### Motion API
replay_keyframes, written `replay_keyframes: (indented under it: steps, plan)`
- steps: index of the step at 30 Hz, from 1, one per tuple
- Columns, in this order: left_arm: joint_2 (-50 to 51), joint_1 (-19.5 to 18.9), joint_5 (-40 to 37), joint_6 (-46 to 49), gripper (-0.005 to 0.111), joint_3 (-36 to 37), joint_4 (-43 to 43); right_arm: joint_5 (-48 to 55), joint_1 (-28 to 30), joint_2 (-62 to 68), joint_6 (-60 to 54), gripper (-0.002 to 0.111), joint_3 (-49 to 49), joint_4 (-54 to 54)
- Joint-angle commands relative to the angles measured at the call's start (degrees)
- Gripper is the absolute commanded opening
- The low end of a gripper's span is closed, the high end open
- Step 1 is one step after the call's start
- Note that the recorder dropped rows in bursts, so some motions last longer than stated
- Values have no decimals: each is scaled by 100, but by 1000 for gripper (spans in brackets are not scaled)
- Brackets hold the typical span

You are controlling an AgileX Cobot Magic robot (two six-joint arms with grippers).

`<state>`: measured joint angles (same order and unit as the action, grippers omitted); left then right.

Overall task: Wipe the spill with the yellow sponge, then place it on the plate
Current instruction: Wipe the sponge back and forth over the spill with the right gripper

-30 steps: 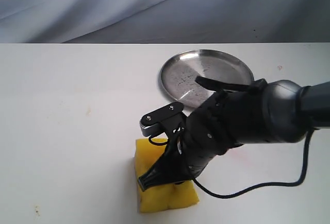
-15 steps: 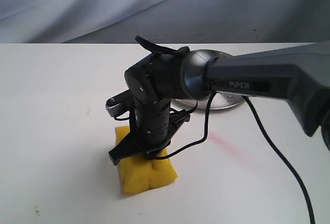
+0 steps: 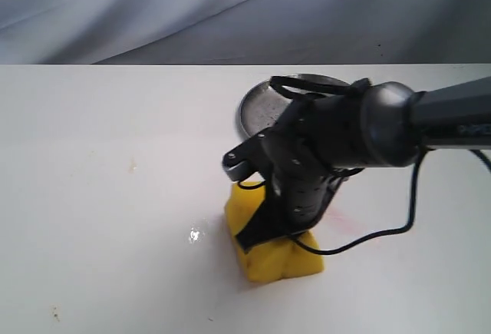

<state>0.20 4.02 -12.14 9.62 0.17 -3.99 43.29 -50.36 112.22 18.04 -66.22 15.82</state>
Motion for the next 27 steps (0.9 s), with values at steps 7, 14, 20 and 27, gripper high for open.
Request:
replay_keyframes:
  steps: [7,14,20,27]
  plan:
    - [-20,-5,37,-47,0,-17,4,791,841,-483,173,0,710,632]
    - [-20,-5,37,-47,0,-17,4,776,370,43,-115,0,76,-214]
    - [-20,-5,37,-47,0,-17,4,1183,-361,903,-399,0,-1424,-802]
    - [-20,-5,37,-47,0,-17,4,1899,-1000,1694,-600,0,-3219,-1064]
